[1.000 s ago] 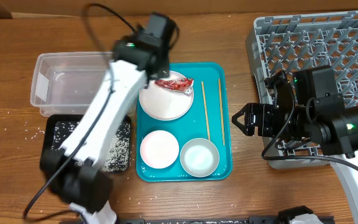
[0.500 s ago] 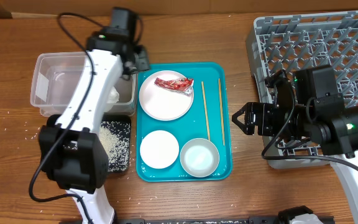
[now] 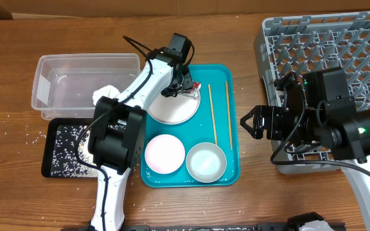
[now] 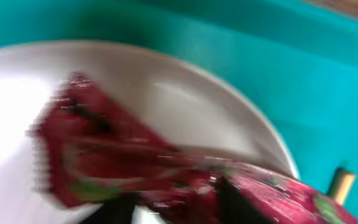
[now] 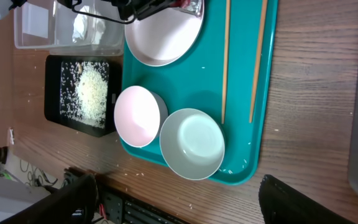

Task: Sort waste into correct bins and load items into the dishwasher
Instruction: 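Grasp the red wrapper and tissue from the white plate with left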

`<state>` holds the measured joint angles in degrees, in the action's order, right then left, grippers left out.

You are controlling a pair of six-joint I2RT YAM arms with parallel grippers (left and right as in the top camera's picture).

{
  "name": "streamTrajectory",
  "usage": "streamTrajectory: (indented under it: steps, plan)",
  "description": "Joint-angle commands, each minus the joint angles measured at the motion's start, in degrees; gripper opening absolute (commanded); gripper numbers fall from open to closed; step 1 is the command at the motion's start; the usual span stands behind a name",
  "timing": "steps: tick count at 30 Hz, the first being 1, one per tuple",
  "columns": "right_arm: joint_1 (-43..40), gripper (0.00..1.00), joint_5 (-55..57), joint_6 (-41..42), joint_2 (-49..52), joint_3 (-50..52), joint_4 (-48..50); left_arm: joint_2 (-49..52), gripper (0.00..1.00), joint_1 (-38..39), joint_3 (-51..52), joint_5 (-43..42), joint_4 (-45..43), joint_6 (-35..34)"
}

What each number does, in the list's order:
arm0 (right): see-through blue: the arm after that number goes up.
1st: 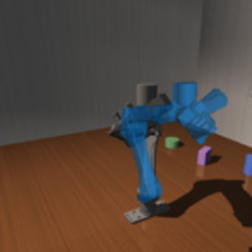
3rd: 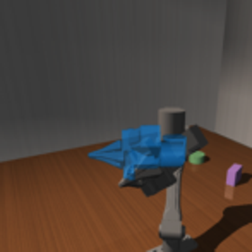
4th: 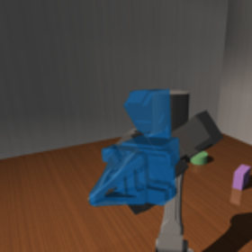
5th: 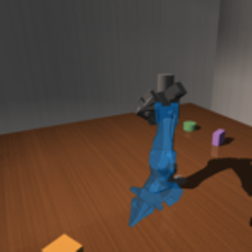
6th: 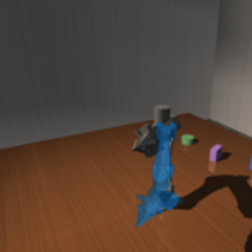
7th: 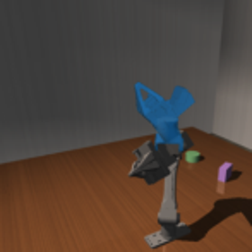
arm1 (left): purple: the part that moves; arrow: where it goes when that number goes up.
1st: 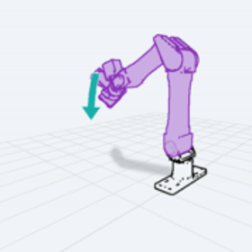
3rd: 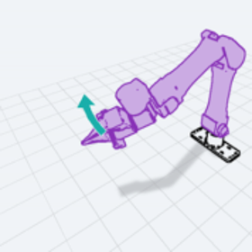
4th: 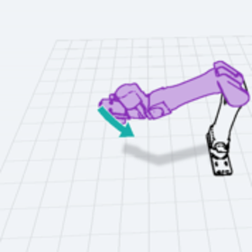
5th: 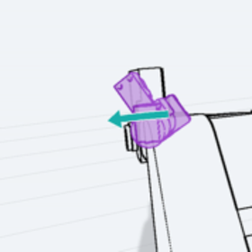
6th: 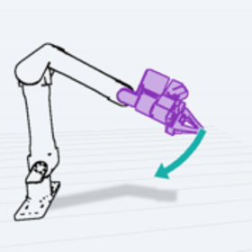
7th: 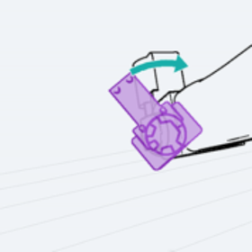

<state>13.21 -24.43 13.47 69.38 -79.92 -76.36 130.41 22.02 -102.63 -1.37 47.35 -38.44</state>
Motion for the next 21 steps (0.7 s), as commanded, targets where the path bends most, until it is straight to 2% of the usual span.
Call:
streamTrajectory:
  steps: [1, 2, 9, 12, 16, 18, 21]
  plan:
    - [0.3, 0.85, 0.4, 0.1, -0.3, -1.1, 0.2, 0.9, 0.10, 0.2, -0.3, -1.0, 1.8, -1.8]
    - [0.3, 0.85, 0.4, 0.1, -0.3, -1.1, 0.2, 0.9, 0.04, 0.2, -0.3, -1.1, 2.3, -1.3]
    - [0.3, 0.85, 0.4, 0.1, -0.3, -1.1, 0.0, -4.9, 0.04, -0.3, -2.7, -1.0, 9.3, 3.1]
    - [0.3, 0.85, 0.4, 0.1, -0.3, -1.1, 0.0, -14.6, 0.04, -1.1, -3.7, -0.1, 10.4, 7.2]
    - [0.3, 0.85, 0.4, 0.1, -0.3, -1.1, 0.0, -22.9, 0.04, -2.7, -3.7, 9.9, 15.1, 8.7]
    - [0.3, 0.85, 0.4, 0.1, -0.3, -1.1, 0.0, -24.2, 0.04, -4.8, -3.7, 15.1, 19.2, 8.6]
    - [0.3, 0.85, 0.4, 0.1, -0.3, -1.1, 0.0, -23.4, 0.04, -11.1, -2.9, 18.4, 23.4, 6.5]
